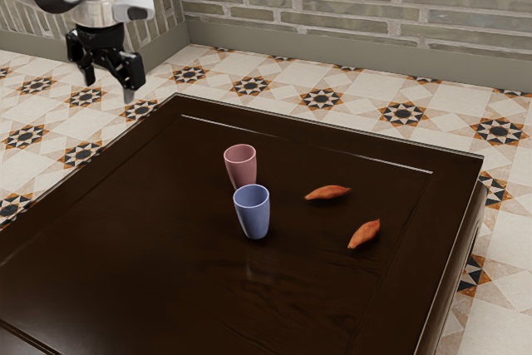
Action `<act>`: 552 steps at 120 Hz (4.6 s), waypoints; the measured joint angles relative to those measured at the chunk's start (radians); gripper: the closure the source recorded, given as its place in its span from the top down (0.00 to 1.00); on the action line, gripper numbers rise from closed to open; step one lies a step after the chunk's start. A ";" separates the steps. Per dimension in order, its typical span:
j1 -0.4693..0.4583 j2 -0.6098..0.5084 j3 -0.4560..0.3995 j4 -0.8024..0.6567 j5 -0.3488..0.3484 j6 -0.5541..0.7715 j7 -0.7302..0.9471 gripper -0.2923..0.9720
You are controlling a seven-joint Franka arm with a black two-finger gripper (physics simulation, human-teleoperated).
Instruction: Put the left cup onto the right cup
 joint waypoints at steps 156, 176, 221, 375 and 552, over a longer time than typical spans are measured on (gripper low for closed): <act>0.075 0.855 -0.001 0.518 -0.337 0.356 0.061 0.77; 0.076 0.894 -0.005 0.526 -0.349 0.386 0.082 0.77; 0.070 0.894 -0.008 0.525 -0.371 0.431 0.114 0.27; -0.078 0.318 -0.045 0.013 -0.321 0.311 -0.110 0.15; -0.085 0.220 -0.029 0.021 -0.243 0.298 -0.118 0.73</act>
